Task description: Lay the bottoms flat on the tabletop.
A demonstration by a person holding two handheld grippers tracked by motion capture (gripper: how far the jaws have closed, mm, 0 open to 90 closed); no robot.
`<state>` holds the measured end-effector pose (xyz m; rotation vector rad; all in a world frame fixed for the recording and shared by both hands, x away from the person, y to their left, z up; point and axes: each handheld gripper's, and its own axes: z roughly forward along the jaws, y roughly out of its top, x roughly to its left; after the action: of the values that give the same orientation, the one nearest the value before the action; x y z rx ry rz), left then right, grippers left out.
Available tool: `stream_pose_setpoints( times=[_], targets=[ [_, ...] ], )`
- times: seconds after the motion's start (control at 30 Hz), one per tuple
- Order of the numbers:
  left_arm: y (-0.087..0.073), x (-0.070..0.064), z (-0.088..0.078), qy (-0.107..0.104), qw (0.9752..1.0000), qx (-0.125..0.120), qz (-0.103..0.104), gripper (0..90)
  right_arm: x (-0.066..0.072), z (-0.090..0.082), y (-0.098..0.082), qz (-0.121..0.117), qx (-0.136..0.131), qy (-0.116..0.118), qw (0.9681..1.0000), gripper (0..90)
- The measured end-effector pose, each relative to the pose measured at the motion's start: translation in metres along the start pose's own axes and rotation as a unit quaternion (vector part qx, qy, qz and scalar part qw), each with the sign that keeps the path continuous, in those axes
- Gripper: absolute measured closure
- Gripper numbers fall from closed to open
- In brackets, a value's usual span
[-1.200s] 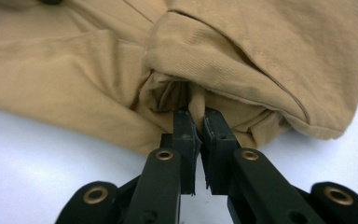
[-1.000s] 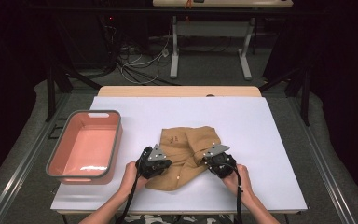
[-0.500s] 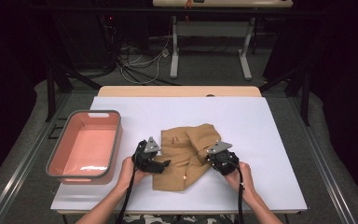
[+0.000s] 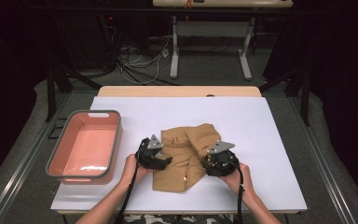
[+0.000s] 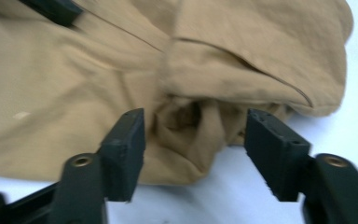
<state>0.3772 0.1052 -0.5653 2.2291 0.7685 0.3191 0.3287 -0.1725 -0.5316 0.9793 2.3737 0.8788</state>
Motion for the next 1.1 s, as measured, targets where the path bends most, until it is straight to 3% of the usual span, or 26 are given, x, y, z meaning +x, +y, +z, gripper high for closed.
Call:
stream_pose_setpoints(
  times=[0.17, 0.47, 0.7, 1.1],
  targets=[
    [-0.001, -0.001, -0.002, -0.001, 1.0, -0.005, 0.001, 54.0, 0.009, -0.004, 0.005, -0.009, -0.018, 0.007, 0.9998, 35.8],
    [-0.001, -0.005, -0.001, -0.008, 0.9999, -0.009, 0.004, 81.9, 0.011, 0.001, 0.006, -0.01, -0.027, -0.018, 0.9994, 56.4],
    [-0.001, -0.01, -0.004, 0.005, 0.9997, -0.004, 0.025, 86.2, 0.01, 0.005, 0.002, -0.016, -0.026, -0.017, 0.9994, 74.5],
    [-0.004, -0.02, -0.014, 0.01, 0.9987, -0.01, 0.048, 86.5, 0.002, -0.006, -0.001, -0.009, -0.049, -0.04, 0.998, 86.8]
  ],
)
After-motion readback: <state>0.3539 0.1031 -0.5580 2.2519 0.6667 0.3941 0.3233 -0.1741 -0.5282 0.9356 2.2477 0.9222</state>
